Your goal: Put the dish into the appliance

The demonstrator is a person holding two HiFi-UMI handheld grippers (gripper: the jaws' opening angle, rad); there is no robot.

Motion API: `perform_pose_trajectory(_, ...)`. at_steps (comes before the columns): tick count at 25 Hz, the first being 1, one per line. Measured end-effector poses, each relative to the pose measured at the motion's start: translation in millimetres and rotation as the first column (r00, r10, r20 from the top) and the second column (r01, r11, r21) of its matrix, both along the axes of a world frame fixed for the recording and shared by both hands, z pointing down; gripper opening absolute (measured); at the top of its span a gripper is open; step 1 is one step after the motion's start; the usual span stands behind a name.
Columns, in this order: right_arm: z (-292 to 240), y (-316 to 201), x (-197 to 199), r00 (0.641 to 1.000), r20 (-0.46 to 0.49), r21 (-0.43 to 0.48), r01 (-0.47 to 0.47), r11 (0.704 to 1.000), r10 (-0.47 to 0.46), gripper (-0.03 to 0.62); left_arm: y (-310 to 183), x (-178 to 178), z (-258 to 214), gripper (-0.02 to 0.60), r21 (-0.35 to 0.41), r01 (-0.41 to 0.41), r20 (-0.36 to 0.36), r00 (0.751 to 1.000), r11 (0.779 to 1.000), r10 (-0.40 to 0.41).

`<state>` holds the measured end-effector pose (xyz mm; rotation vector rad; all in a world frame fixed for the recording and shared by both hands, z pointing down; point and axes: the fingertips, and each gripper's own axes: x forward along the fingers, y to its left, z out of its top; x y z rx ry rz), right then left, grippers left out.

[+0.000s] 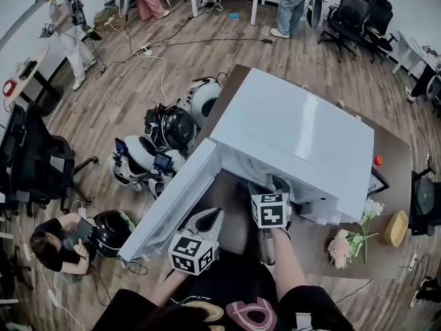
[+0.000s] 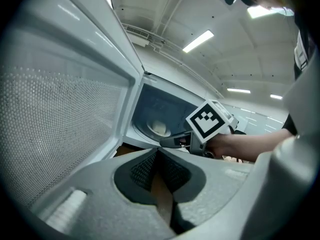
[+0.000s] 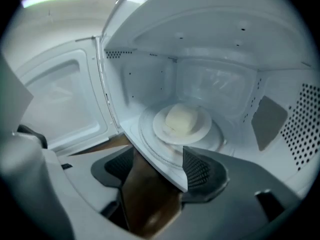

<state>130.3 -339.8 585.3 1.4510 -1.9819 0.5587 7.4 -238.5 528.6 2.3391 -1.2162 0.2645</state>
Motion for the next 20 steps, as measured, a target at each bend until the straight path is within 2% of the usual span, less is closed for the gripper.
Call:
perform_pose_trajectory(3,-19,11,-6,0.987,0.157,0.053,-0.029,0.998,0.02,0.319,1,1,-3,0.009,0.011,-0.011,-0.009,1.0,1.0,0.011)
perform_pose_trajectory(5,-29,23,-7,0.978,0.207,0.084,-0.041,0.996,0.023,0.318,2,1,-5,0.009,0.019,-0.019,-0.012,1.0,1.0,0.019)
perform_pose_trajectory(12,-47,66,-1,0.95,0.304,0.161,-0.13,0.978,0.076,0.302,7,2,-12,0.009,0.055,-0.039,-0.038,0.998,0.998,0.041)
perform_pose_trajectory(17,-52,98,6,0.948,0.288,0.186,-0.192,0.964,0.133,0.295,15,8,-15,0.009,0.079,-0.081,-0.032,0.996,0.994,0.084)
perform_pose_trajectory(20,-55,118,8,0.939,0.302,0.206,-0.231,0.951,0.163,0.262,24,11,-17,0.009,0.087,-0.097,-0.054,0.993,0.991,0.102)
